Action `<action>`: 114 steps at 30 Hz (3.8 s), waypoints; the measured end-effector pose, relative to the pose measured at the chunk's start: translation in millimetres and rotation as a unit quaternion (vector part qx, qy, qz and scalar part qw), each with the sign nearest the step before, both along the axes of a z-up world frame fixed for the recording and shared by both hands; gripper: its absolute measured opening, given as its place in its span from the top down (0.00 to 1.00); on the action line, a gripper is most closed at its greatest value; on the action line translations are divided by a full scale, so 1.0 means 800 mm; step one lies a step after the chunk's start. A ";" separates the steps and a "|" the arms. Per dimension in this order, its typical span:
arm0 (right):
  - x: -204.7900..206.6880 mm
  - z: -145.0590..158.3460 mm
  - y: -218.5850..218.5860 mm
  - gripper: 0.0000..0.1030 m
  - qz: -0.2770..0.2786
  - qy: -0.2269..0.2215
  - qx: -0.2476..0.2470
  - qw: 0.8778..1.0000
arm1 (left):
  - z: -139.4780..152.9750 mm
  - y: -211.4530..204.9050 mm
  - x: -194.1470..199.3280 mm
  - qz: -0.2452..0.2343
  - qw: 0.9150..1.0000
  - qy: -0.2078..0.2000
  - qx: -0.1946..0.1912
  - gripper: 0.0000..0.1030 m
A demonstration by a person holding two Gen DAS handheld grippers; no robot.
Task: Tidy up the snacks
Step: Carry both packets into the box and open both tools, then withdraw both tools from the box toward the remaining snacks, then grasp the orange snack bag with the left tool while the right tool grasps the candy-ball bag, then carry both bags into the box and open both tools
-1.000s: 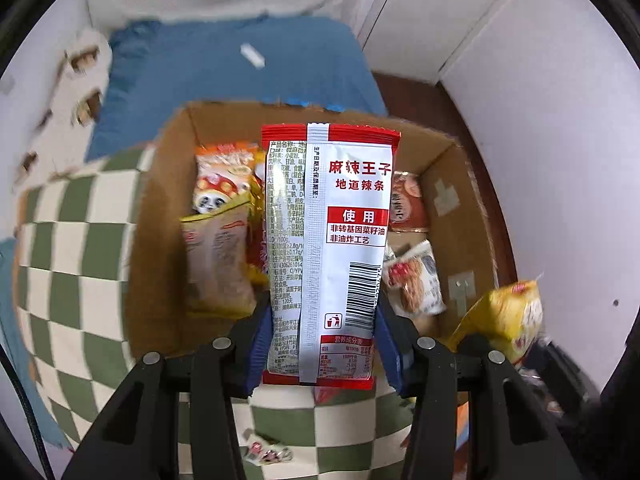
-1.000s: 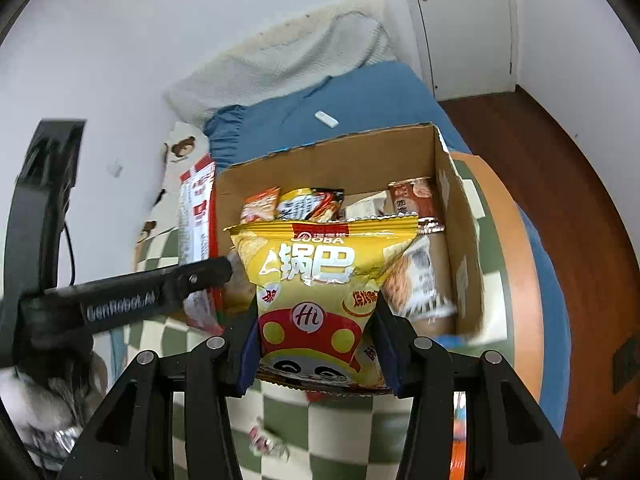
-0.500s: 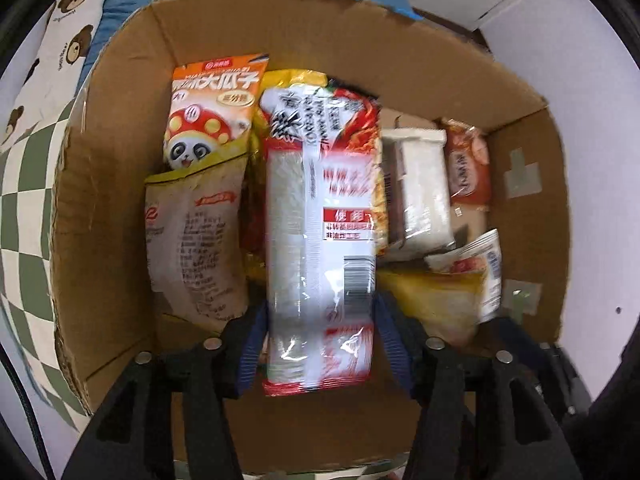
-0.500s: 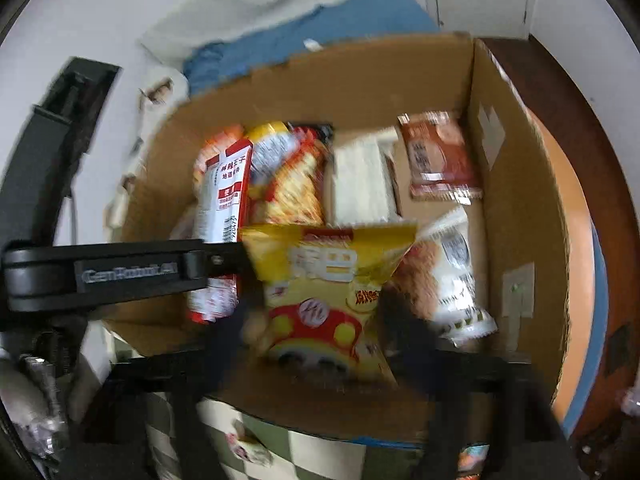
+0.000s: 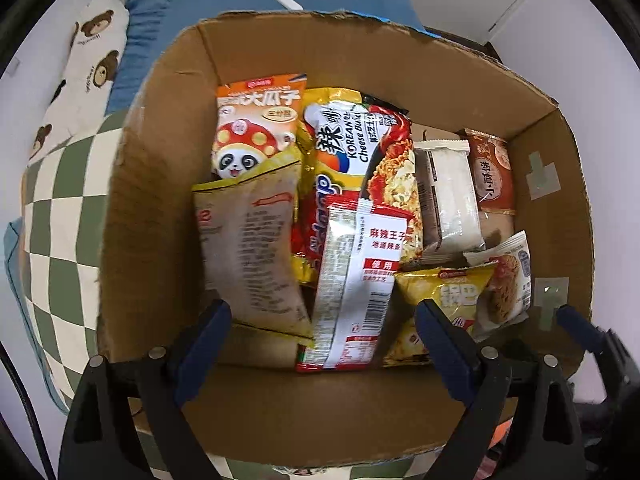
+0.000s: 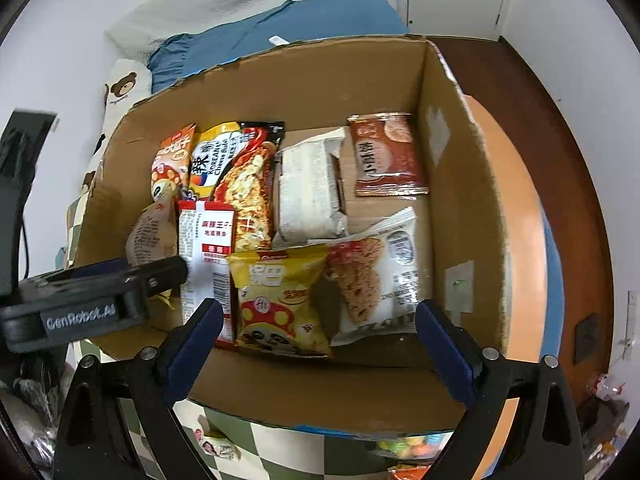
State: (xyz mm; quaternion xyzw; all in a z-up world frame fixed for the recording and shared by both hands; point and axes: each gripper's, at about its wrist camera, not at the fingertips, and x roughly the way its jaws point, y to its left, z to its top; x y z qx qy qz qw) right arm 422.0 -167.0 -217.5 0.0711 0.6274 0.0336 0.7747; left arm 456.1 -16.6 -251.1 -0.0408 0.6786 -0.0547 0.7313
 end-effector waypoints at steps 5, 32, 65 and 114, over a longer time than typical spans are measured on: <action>-0.009 0.009 -0.008 0.04 -0.005 -0.006 -0.008 1.000 | 0.014 0.019 -0.019 0.007 0.999 -0.030 0.009 0.09; -0.192 0.184 -0.001 0.04 -0.007 -0.209 -0.053 0.976 | 0.198 0.030 -0.221 0.002 0.962 -0.274 0.015 0.09; -0.285 -0.097 -0.105 0.46 -0.095 0.032 0.148 0.984 | -0.015 -0.103 -0.279 -0.088 0.995 -0.050 0.024 0.12; -0.255 -0.123 -0.085 0.50 -0.009 0.051 0.007 0.999 | -0.087 -0.134 -0.253 -0.052 0.999 0.005 0.008 0.58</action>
